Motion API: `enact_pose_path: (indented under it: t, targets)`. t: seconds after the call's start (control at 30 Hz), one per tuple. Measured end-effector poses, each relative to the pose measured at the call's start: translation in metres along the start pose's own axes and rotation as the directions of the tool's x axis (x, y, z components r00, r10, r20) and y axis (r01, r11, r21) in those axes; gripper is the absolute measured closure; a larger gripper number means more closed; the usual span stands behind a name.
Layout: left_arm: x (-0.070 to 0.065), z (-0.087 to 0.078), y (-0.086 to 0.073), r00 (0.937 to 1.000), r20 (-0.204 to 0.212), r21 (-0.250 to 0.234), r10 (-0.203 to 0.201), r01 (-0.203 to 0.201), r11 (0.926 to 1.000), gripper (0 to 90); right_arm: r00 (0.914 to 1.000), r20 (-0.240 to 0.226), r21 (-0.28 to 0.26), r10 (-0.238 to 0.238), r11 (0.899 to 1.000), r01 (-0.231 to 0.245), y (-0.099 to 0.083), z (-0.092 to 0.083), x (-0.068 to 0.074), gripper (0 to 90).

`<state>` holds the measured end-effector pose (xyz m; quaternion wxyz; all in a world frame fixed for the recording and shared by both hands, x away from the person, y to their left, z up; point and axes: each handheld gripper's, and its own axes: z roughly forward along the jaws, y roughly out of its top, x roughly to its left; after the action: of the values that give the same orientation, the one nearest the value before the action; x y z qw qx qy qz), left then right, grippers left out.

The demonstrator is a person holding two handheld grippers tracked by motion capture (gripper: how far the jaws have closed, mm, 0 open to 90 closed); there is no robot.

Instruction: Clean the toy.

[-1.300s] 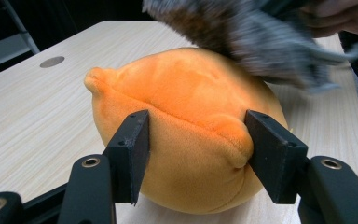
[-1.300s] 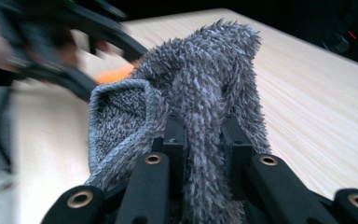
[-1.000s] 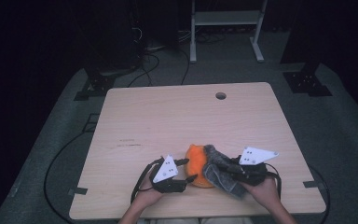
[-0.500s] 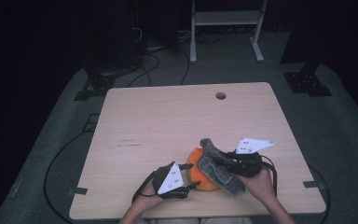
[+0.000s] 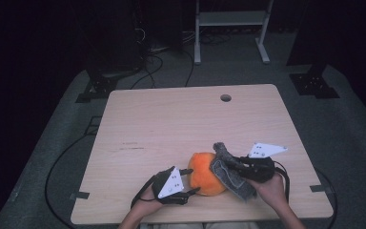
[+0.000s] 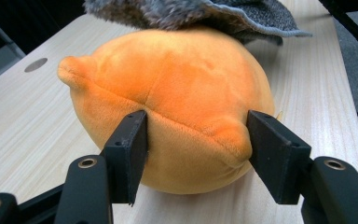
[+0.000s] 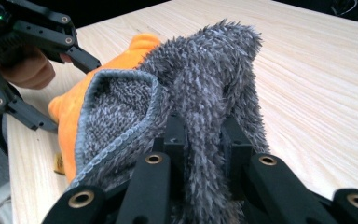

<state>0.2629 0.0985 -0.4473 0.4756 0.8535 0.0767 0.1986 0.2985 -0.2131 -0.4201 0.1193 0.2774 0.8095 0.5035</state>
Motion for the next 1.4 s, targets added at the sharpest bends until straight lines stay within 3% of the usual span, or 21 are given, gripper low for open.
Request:
enact_pose_path:
  t: [0.07,0.1,0.2,0.27,0.33,0.37,0.4,0.53,0.63,0.7,0.77,0.83,0.93,1.03,1.07,1.1,1.17,1.2,1.27,1.33,1.4]
  targets:
    - [0.003,-0.001,-0.001,0.999,0.028,-0.003,-0.034,0.034,0.9994,32.2,0.9999,-0.008,-0.006,-0.013,1.0,0.013,0.001,0.0,0.004,75.4]
    - [0.006,-0.002,-0.001,0.9951,0.049,-0.024,-0.087,0.088,0.9959,25.1,0.9995,-0.005,-0.008,-0.031,0.999,0.031,0.002,0.002,0.007,75.3]
    - [0.017,-0.007,0.001,0.9746,0.058,-0.126,-0.216,0.222,0.9669,14.1,0.9969,-0.016,-0.011,-0.077,0.997,0.077,0.005,0.003,0.017,75.3]
    - [0.022,-0.005,0.005,0.9657,0.038,-0.135,-0.257,0.26,0.9562,13.0,0.9923,-0.036,-0.022,-0.118,0.993,0.118,0.006,0.004,0.024,75.3]
    - [0.023,0.001,0.005,0.9649,0.003,-0.096,-0.263,0.262,0.9604,12.5,0.9826,-0.042,-0.025,-0.181,0.983,0.18,0.007,0.006,0.035,75.3]
    - [0.022,0.004,0.004,0.9676,-0.009,-0.074,-0.252,0.251,0.9652,13.5,0.981,-0.043,-0.024,-0.189,0.982,0.188,0.007,0.006,0.036,75.2]
    - [0.021,0.005,0.003,0.9673,-0.006,-0.072,-0.254,0.253,0.9649,13.8,0.9802,-0.046,-0.022,-0.193,0.981,0.192,0.007,0.006,0.036,75.3]
    - [0.019,0.003,0.002,0.9688,-0.013,-0.063,-0.247,0.246,0.9672,20.6,0.9914,-0.058,-0.008,-0.118,0.993,0.118,0.001,0.004,0.019,75.2]
    - [0.018,0.002,0.0,0.9722,-0.018,-0.046,-0.233,0.232,0.9715,22.0,0.9982,-0.021,0.02,-0.057,0.998,0.057,-0.006,0.0,0.007,75.3]
    - [0.018,0.0,-0.001,0.9723,-0.014,-0.039,-0.233,0.232,0.9718,22.1,0.9989,-0.006,0.022,-0.046,0.999,0.046,-0.006,-0.003,0.006,75.3]
    - [0.02,-0.002,-0.002,0.9723,-0.006,-0.039,-0.234,0.233,0.9716,21.7,0.9986,-0.031,-0.022,-0.044,0.999,0.043,-0.003,-0.006,0.01,75.2]
    - [0.023,-0.004,-0.001,0.9674,0.004,-0.039,-0.253,0.253,0.9666,17.1,0.9967,-0.052,-0.024,-0.063,0.998,0.062,0.0,-0.003,0.016,75.2]
    - [0.032,-0.005,0.004,0.9467,0.013,-0.045,-0.322,0.322,0.9456,6.7,0.9917,-0.057,0.004,-0.116,0.993,0.116,0.0,0.002,0.027,75.3]
    - [0.04,0.001,0.008,0.9247,0.064,-0.029,-0.375,0.378,0.9255,2.6,0.9859,-0.083,-0.004,-0.145,0.989,0.145,0.0,0.002,0.031,75.3]
    - [0.041,0.007,0.007,0.9147,0.101,-0.007,-0.391,0.394,0.9191,2.6,0.9849,-0.085,-0.003,-0.151,0.989,0.151,-0.001,0.002,0.032,75.3]
    - [0.042,0.014,0.005,0.9005,0.136,0.043,-0.413,0.411,0.9106,2.7,0.9845,-0.089,-0.002,-0.152,0.988,0.152,-0.002,0.001,0.032,75.3]
    - [0.043,0.022,0.003,0.8773,0.186,0.068,-0.443,0.438,0.8965,3.0,0.984,-0.1,0.004,-0.147,0.989,0.148,-0.005,0.0,0.031,75.2]
    - [0.043,0.022,0.003,0.8787,0.185,0.059,-0.44,0.437,0.8976,6.9,0.9841,-0.098,0.008,-0.149,0.989,0.15,-0.006,-0.001,0.03,75.2]
    - [0.042,0.019,0.006,0.8951,0.173,0.022,-0.411,0.414,0.9101,18.3,0.9864,-0.099,0.01,-0.131,0.991,0.133,-0.008,-0.004,0.028,75.2]
    - [0.039,0.018,0.011,0.9192,0.149,-0.043,-0.364,0.374,0.9263,27.9,0.9886,-0.103,0.011,-0.109,0.994,0.111,-0.007,-0.009,0.022,75.2]
    - [0.036,0.019,0.016,0.9477,0.104,-0.09,-0.302,0.311,0.9461,29.9,0.9906,-0.084,0.003,-0.108,0.994,0.109,-0.003,-0.017,0.019,75.2]
